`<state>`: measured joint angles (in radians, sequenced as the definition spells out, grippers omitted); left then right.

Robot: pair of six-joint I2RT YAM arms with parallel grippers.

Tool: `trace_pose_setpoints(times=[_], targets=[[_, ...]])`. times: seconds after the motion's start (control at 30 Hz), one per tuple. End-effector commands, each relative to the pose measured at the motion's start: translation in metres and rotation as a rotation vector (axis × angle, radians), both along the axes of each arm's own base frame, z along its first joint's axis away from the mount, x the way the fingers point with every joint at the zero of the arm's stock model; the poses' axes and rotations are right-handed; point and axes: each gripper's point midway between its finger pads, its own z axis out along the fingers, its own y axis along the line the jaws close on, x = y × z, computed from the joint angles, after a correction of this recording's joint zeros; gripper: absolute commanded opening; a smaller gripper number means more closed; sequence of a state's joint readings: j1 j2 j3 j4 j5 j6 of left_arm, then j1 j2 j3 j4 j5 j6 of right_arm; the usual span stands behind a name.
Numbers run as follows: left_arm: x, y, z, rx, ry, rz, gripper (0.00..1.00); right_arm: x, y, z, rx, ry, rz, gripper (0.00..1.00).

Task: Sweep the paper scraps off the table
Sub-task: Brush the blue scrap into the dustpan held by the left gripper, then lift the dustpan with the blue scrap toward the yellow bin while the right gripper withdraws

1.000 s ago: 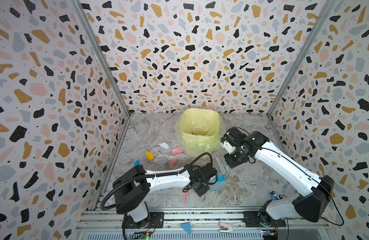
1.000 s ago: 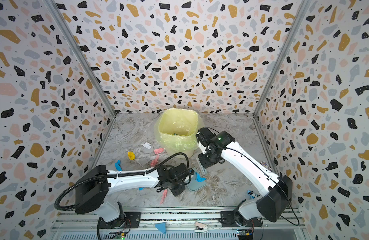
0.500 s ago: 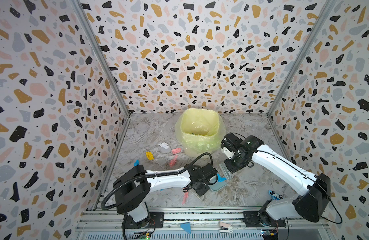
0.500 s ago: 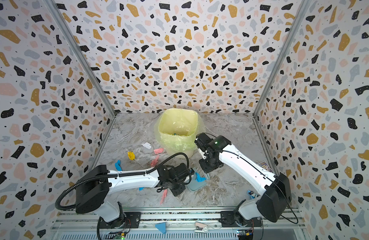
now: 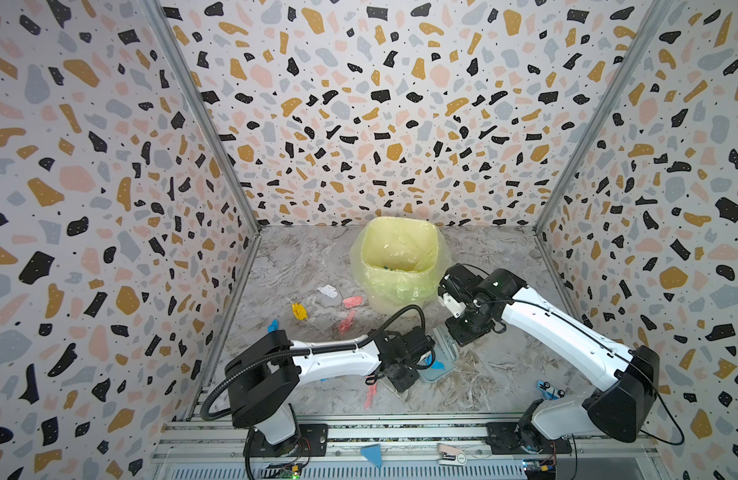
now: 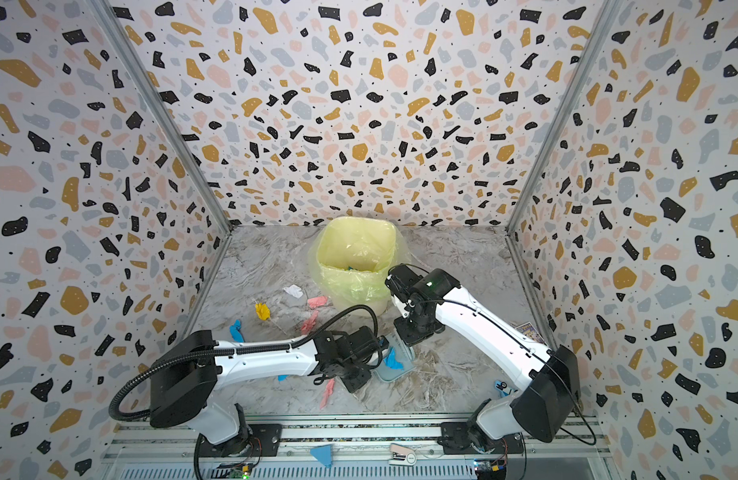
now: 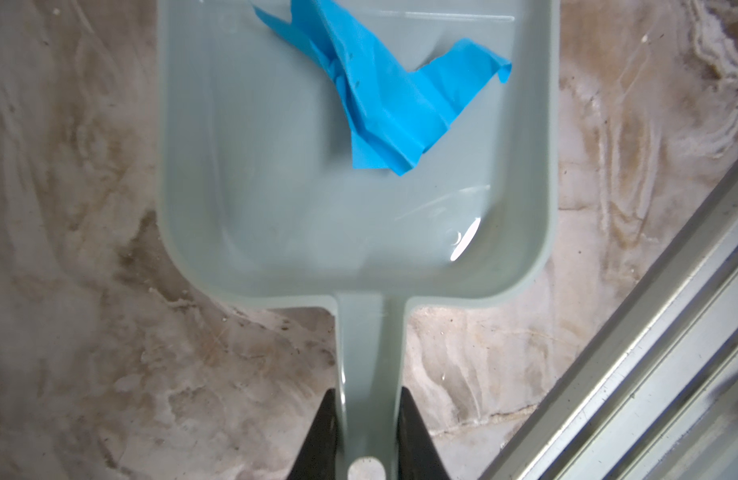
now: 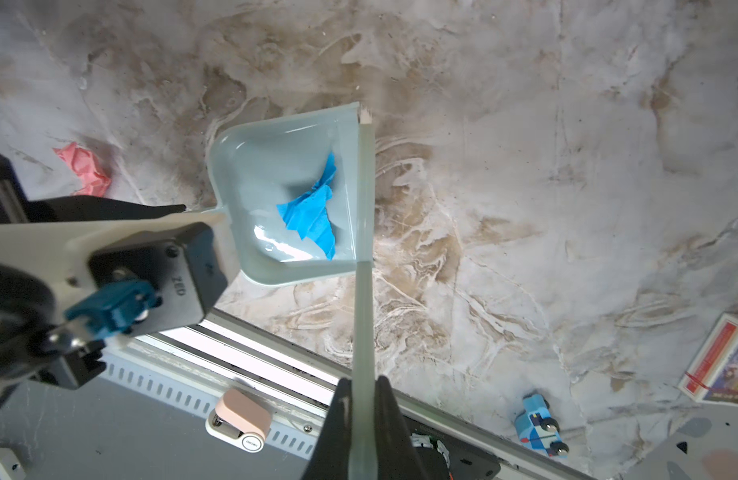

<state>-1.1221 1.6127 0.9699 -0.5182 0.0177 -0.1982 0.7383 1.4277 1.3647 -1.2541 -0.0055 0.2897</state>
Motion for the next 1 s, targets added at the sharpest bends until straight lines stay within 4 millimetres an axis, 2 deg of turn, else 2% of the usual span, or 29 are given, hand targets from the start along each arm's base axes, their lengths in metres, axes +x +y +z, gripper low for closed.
trace_pose_setpoints(times=[0.0, 0.17, 0.37, 0.7, 0.97], targets=[[0.002, 0.001, 0.006, -0.026, -0.017, 0.014, 0.19, 0.003, -0.014, 0.021, -0.012, -0.052, -0.034, 0.0], [0.004, 0.001, 0.013, -0.045, -0.034, 0.024, 0.19, 0.015, -0.026, 0.032, -0.005, -0.104, -0.085, 0.0], [0.01, 0.006, 0.036, -0.101, -0.097, 0.053, 0.19, 0.03, -0.036, 0.044, 0.077, -0.154, -0.146, 0.0], [0.004, 0.022, 0.076, -0.171, -0.133, 0.079, 0.19, 0.038, -0.045, 0.041, 0.16, -0.165, -0.186, 0.0], [0.0, 0.037, 0.114, -0.211, -0.169, 0.08, 0.19, 0.043, -0.043, 0.04, 0.19, -0.17, -0.187, 0.0]])
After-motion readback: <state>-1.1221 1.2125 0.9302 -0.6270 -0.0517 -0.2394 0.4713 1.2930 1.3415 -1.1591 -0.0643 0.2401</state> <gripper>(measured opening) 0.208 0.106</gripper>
